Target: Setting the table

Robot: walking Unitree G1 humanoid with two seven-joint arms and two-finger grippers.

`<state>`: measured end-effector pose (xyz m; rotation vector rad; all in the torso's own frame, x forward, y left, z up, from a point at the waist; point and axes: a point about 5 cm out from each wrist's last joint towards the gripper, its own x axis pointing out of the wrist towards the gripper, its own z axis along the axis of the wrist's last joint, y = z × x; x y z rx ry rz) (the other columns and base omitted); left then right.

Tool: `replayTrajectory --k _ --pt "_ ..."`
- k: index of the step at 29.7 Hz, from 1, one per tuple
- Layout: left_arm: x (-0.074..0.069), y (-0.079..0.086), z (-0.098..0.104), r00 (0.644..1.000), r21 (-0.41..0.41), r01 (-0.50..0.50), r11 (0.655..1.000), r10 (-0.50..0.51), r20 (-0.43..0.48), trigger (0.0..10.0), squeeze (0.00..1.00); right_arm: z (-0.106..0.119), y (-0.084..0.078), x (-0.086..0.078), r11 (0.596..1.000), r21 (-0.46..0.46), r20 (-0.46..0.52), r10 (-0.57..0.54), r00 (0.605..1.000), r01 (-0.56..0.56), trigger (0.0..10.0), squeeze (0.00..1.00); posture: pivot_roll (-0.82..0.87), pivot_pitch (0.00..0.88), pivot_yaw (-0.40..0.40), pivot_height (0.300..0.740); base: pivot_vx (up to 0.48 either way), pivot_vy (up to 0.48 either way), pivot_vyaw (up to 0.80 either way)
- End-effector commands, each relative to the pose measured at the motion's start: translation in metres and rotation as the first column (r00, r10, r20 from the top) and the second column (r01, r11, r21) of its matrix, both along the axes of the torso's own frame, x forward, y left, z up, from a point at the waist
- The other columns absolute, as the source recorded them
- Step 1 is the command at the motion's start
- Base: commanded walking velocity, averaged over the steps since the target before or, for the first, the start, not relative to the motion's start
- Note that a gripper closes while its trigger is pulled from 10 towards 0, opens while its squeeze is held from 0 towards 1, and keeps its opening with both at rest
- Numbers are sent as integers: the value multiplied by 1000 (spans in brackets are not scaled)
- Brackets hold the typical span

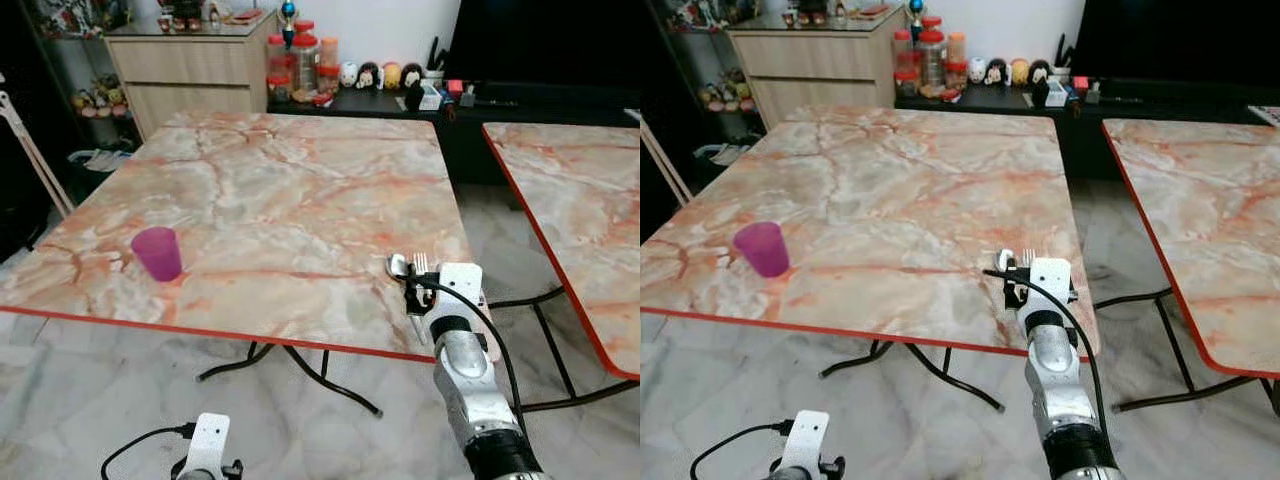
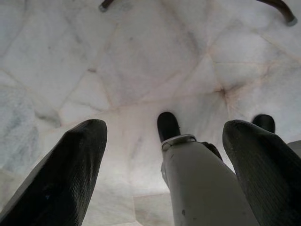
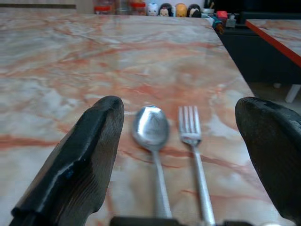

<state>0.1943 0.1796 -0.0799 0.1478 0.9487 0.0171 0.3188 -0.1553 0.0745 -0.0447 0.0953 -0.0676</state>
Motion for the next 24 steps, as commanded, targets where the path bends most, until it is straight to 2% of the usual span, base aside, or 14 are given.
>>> replayTrajectory --k 1,5,8,10,17,19,24 --pt "-1 2 0 1000 3 -4 1000 4 -1 10000 0 5 1 2 1000 6 8 4 1000 -4 10000 0 -45 0 -18 740 0 0 0" --pt "-1 1 -1 1000 2 2 1000 -2 -5 10000 0 3 1 3 1000 8 -7 5 1000 -5 10000 0 -44 0 -15 740 0 0 0" --pt "-1 1 -1 1000 -1 9 1000 -9 -7 10000 0 -9 0 0 1000 -3 -80 -30 996 30 10000 0 -43 0 -11 740 0 0 0" --pt "-1 1 0 1000 -2 12 1000 -12 -7 10000 0 -11 0 -1 999 -13 -88 -34 996 33 10000 0 -40 0 -11 740 0 0 0" --pt "-1 2 0 1000 -3 12 1000 -12 -7 10000 0 -10 1 -1 1000 3 -83 -23 996 24 10000 0 -44 0 -10 740 0 0 0" --pt "-1 1 0 1000 -6 7 1000 -7 -7 10000 0 -11 2 0 999 42 -115 7 993 -2 10000 0 -43 0 -14 740 0 0 0" --pt "-1 0 -1 1000 -10 4 1000 -4 -9 10000 0 -15 0 1 999 52 -167 8 986 1 10000 0 -42 0 -18 740 0 0 0"
